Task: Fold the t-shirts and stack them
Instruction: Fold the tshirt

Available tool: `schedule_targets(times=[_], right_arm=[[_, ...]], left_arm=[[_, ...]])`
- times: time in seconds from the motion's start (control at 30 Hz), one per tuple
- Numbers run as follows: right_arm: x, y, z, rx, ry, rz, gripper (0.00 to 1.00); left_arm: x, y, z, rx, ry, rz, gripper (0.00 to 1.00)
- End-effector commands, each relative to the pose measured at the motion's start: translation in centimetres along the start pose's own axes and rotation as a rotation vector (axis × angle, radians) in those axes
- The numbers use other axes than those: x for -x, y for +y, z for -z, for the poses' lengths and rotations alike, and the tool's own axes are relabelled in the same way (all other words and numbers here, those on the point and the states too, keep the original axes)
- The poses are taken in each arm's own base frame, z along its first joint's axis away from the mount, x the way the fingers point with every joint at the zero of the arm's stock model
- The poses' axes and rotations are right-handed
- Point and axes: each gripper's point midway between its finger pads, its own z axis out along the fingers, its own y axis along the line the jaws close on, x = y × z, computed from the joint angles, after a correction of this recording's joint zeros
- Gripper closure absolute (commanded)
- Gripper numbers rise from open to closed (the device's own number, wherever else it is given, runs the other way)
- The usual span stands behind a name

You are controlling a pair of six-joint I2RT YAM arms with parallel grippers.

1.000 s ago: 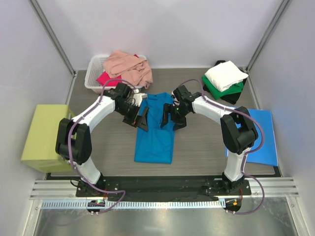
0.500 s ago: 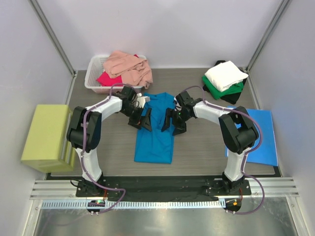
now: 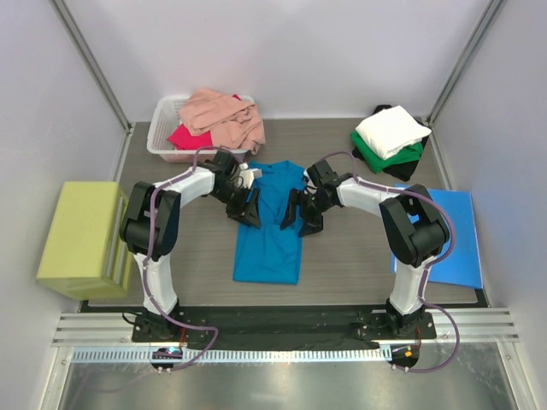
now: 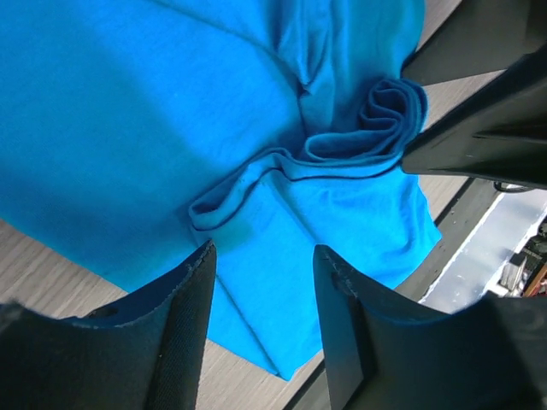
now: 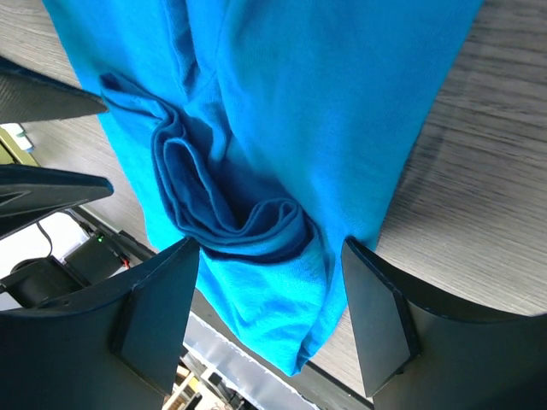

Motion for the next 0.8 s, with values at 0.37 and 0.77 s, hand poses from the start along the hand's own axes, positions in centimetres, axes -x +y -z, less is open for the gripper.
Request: schedule_targets(times=[0.37,0.77], right_arm=[[0.1,0.3,-0.1,0.041,0.003,-0.001,0.28],[0.1,0.1,-0.2,0.041,0.003,-0.004,0.36]], left_arm=[[2.6,0.8,0.9,0.07,-0.067,-0.106,0.38],[2.1,1.2,-0.3,0.044,-0.033,-0.072,0.74]])
